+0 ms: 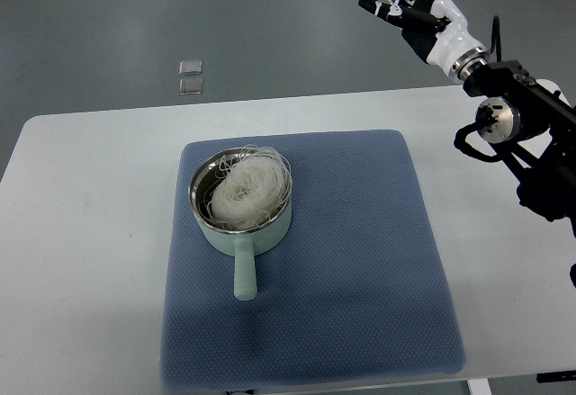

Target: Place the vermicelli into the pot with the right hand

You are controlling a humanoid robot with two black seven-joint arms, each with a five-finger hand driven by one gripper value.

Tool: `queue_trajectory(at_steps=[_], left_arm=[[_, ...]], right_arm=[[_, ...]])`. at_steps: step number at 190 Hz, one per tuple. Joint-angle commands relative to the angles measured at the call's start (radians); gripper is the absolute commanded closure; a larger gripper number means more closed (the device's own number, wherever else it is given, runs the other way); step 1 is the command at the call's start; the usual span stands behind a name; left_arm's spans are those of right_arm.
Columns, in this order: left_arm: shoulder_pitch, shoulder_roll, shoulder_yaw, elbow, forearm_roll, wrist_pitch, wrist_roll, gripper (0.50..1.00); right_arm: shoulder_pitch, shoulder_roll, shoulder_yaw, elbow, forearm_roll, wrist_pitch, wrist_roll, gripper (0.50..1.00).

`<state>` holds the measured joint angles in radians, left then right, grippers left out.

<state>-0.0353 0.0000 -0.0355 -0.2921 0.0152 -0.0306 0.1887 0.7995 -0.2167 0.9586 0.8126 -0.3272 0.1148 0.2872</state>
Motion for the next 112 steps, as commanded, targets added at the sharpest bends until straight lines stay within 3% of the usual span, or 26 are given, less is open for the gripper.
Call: queue_trajectory(at_steps=[1,46,112], left_arm=[[0.0,0.0,0.0,-0.001,0.0,0.0,0.0,0.5],[0.0,0.0,0.002,-0.001,0.0,0.0,0.0,0.5],[0.0,0.0,0.0,-0.006,0.002,0.0,0.0,0.5]], right_arm=[[-0.071,0.082,0.127,-0.047,0.083,0.011,0.024,0.566],[-0.128,0.165,0.158,-0.066,0.108,0.063,0.024,0.564],[-0.144,0.171,0.157,-0.089,0.108,0.068,0.026,0.564]])
